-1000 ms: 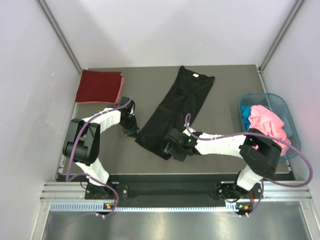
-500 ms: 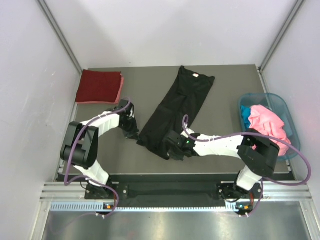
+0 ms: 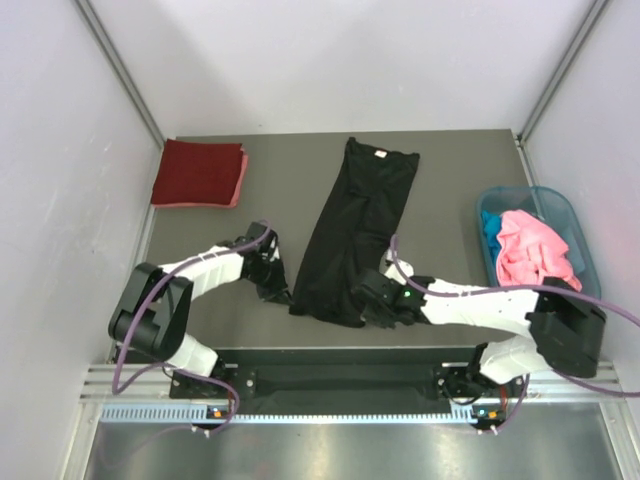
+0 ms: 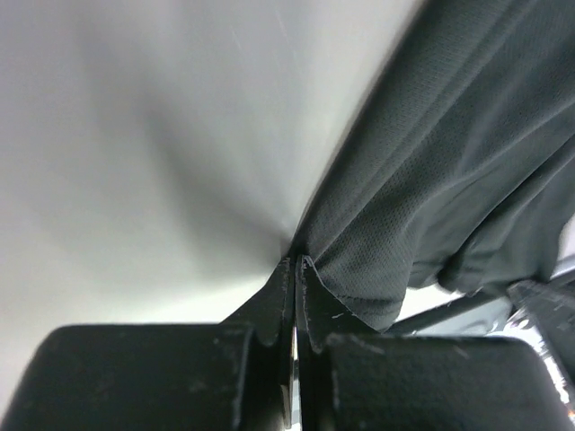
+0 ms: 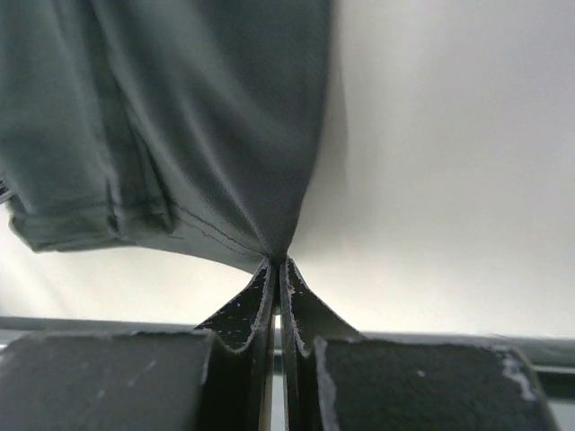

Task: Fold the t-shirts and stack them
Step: Fold the tshirt

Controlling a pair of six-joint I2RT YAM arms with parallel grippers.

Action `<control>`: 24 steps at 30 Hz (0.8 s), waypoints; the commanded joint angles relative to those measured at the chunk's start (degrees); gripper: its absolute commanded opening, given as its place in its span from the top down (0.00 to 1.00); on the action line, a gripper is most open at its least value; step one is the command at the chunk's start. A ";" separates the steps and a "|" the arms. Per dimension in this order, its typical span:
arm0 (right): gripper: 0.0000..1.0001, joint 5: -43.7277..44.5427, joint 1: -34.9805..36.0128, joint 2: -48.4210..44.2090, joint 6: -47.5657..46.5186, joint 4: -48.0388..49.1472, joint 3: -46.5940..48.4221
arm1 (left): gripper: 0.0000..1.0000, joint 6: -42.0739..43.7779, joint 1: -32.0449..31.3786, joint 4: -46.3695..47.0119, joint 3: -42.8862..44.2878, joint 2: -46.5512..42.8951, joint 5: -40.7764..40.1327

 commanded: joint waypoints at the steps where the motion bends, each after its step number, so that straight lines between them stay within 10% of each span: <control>1: 1.00 1.66 1.02 -6.70 -2.17 -4.01 -3.57 | 1.00 -4.24 -4.20 0.04 -3.12 -4.06 -0.56; 19: 0.98 -1.58 1.37 -25.35 -9.01 -12.89 -15.97 | 0.93 -27.18 -24.06 8.39 -12.00 -12.59 -6.46; 24: 0.70 -4.67 1.46 -29.57 -12.01 -12.61 -16.24 | 0.76 -28.16 -25.48 6.82 -10.86 -14.26 -5.92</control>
